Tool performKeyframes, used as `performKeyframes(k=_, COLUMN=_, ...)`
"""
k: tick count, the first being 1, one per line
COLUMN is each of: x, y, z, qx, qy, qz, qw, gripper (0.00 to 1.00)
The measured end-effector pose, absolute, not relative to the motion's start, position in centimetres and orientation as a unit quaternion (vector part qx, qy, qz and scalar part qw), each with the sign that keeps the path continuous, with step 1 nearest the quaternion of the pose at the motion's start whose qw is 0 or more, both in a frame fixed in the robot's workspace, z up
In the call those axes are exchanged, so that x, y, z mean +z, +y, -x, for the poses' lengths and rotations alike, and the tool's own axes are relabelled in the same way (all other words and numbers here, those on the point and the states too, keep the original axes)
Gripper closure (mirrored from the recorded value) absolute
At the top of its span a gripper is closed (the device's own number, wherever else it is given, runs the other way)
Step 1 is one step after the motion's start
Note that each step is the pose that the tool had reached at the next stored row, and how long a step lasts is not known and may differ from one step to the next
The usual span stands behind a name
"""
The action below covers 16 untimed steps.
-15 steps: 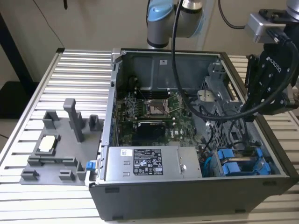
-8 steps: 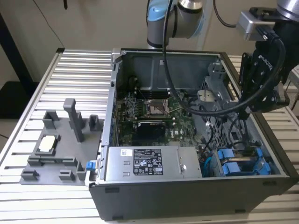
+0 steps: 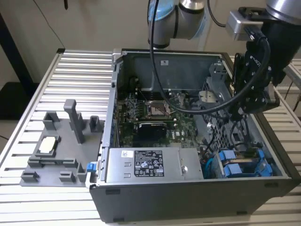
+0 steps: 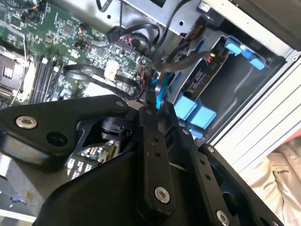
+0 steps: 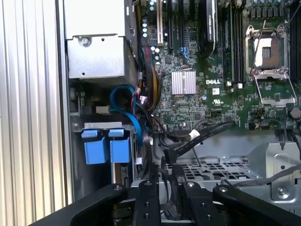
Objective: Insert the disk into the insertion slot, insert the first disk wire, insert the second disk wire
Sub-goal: 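Insert the second disk wire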
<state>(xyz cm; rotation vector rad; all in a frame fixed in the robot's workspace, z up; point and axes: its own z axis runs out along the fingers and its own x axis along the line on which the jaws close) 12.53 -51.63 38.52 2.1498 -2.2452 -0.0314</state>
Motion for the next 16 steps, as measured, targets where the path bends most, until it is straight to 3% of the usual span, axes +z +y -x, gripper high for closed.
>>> performKeyframes(k=16, x=38.51, y=-51.63, z=-11.42, qx=-0.007, qy=-0.719, qz=-0.695, qw=0.013, gripper=0.74)
